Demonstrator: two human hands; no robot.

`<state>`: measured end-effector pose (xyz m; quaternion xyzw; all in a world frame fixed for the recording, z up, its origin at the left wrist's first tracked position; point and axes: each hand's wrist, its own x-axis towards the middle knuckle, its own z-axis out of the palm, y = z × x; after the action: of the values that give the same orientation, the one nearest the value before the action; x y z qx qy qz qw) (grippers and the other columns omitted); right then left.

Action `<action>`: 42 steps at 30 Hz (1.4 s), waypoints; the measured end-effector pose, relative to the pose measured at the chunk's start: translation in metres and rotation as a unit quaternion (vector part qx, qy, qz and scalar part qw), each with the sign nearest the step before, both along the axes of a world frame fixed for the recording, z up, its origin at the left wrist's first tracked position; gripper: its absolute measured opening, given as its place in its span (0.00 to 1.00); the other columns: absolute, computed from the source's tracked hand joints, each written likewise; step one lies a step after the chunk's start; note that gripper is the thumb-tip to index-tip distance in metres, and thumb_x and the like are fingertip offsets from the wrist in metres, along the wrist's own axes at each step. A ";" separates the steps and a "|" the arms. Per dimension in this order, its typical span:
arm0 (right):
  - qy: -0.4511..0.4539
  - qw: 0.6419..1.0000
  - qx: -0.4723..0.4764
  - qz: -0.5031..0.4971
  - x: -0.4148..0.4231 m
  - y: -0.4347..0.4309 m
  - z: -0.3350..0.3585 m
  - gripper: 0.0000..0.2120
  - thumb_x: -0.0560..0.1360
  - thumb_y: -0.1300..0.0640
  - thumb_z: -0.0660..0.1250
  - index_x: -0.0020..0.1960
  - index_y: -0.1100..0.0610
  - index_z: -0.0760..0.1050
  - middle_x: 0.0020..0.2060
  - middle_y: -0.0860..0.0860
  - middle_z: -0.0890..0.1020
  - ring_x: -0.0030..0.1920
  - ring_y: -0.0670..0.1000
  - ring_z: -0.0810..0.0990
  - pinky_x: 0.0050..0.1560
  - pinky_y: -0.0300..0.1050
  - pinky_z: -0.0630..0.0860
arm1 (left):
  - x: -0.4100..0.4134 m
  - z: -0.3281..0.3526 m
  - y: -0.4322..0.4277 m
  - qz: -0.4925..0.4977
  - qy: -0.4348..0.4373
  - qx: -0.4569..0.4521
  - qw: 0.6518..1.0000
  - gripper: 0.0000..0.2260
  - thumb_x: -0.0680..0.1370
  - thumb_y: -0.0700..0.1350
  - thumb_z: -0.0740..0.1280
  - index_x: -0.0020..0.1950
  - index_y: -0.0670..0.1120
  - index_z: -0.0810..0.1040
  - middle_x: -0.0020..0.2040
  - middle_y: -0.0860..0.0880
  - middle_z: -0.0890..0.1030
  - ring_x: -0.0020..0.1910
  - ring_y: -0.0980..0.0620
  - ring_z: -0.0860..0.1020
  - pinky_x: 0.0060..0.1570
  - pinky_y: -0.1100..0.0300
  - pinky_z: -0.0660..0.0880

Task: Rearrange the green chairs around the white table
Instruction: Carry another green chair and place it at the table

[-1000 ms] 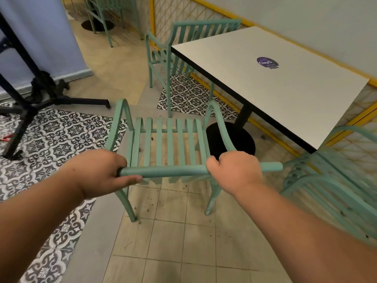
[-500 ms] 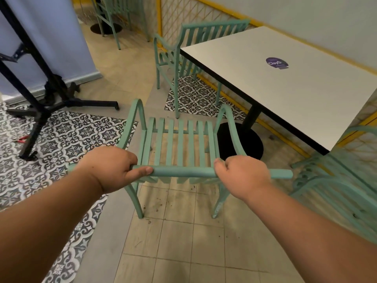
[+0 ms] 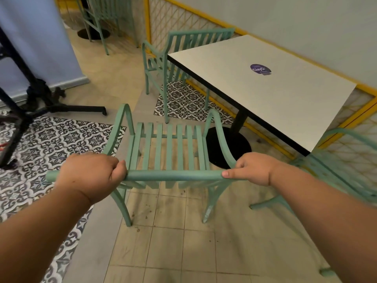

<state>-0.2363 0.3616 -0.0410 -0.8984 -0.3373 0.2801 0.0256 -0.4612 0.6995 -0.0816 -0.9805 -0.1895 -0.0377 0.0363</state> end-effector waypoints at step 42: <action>0.050 0.997 -0.011 -0.063 -0.088 0.028 -0.004 0.46 0.62 0.14 0.47 0.44 0.51 0.83 0.35 0.49 0.79 0.37 0.49 0.79 0.39 0.45 0.75 | 0.028 0.001 -0.091 -0.045 -0.048 -0.035 0.997 0.26 0.77 0.61 0.46 0.31 0.52 0.76 0.26 0.53 0.74 0.27 0.56 0.71 0.39 0.55 0.64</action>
<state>-0.3243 0.3895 -0.0450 -0.9029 -0.2752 0.3265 0.0499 -0.4328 0.6089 -0.0810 -0.9858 -0.1478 -0.0793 -0.0089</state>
